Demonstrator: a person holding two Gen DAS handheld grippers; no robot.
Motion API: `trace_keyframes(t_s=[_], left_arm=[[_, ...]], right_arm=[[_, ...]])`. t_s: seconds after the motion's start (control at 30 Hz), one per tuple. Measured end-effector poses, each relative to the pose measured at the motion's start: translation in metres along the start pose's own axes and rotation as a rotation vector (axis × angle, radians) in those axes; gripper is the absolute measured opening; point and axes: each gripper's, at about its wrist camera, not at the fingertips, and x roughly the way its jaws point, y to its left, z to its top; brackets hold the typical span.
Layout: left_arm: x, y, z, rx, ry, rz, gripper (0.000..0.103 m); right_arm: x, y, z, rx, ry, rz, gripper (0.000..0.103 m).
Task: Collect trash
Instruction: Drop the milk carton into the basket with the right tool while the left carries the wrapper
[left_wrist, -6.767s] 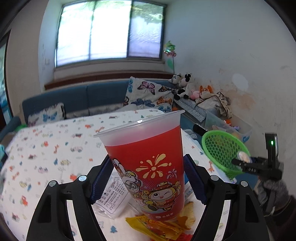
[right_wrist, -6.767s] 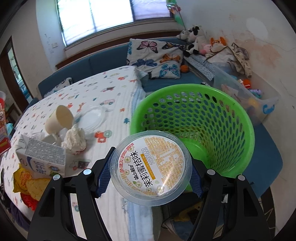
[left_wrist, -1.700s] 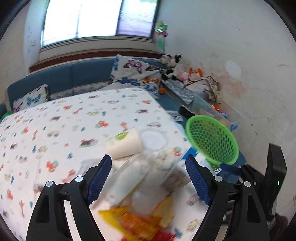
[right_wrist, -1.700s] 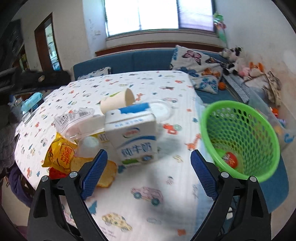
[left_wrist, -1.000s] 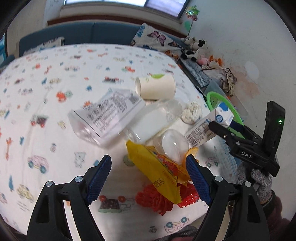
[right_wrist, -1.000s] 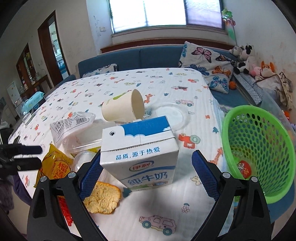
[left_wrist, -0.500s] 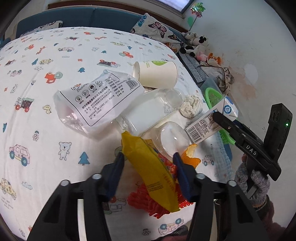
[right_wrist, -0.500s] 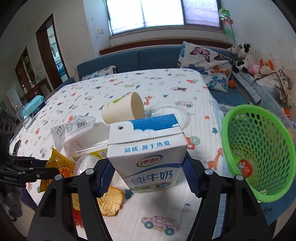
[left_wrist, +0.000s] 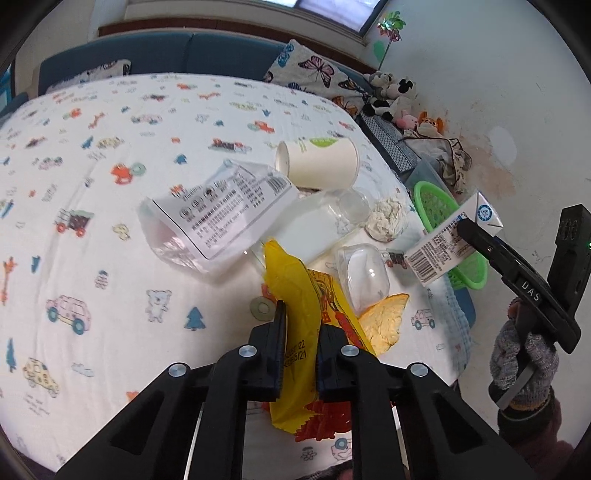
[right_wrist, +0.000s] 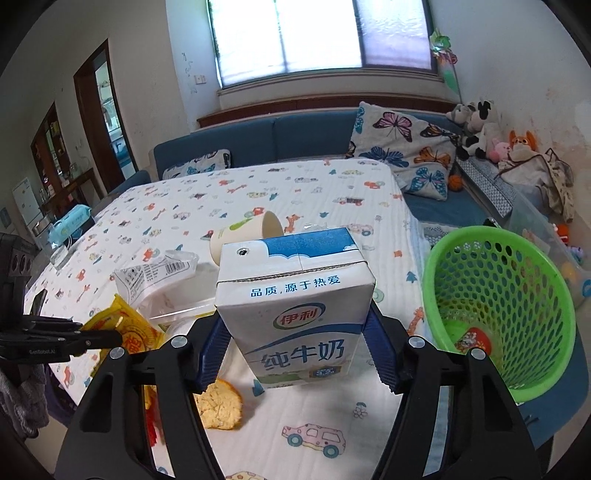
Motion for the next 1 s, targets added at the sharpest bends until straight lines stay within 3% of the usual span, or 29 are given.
trace_keyframes(t_s=[0.53, 1.0], left_arm=[[-0.039, -0.024, 0.029, 0.068, -0.109, -0.041, 0.009], [-0.013, -0.089, 0.077, 0.192, -0.098, -0.103, 0.009]], right_arm=[[-0.017, -0.029, 0.009, 0.052, -0.045, -0.064, 0.066], [-0.023, -0.129, 0.007, 0.165, -0.039, -0.301, 0.067]])
